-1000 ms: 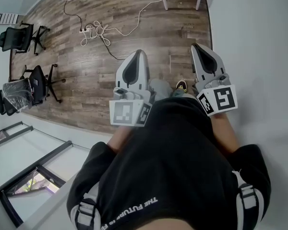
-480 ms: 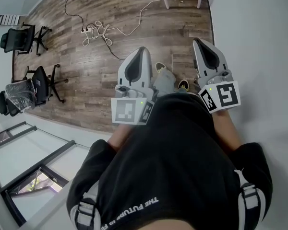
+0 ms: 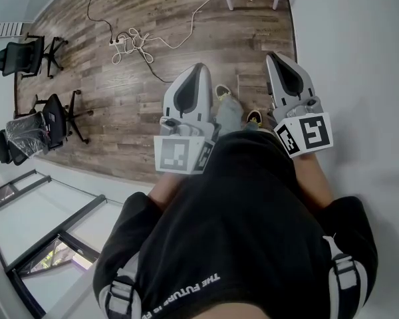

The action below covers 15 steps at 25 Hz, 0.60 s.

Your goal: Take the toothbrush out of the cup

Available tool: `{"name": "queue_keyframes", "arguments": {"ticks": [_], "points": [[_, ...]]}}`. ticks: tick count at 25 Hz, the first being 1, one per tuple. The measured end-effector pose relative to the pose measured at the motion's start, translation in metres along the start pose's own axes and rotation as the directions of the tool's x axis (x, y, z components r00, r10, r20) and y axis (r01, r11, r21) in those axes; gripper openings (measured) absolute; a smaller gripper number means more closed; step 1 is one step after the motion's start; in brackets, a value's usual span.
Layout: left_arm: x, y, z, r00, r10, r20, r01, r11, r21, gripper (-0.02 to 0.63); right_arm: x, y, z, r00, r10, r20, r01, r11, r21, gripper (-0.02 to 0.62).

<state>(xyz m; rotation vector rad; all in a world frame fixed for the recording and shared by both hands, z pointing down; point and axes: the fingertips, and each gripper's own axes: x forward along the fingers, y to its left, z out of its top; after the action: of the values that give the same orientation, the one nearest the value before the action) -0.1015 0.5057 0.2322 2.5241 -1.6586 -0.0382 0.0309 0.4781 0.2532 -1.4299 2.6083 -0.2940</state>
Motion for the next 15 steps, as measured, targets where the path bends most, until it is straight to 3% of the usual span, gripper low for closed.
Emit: {"name": "queue_keyframes", "arguments": {"ticks": [15], "points": [[0.071, 0.058, 0.013, 0.999, -0.006, -0.039, 0.006, 1.000, -0.012, 0.008, 0.077, -0.015, -0.006, 0.999, -0.022, -0.044, 0.022, 1.000, -0.001, 0.017]]}}
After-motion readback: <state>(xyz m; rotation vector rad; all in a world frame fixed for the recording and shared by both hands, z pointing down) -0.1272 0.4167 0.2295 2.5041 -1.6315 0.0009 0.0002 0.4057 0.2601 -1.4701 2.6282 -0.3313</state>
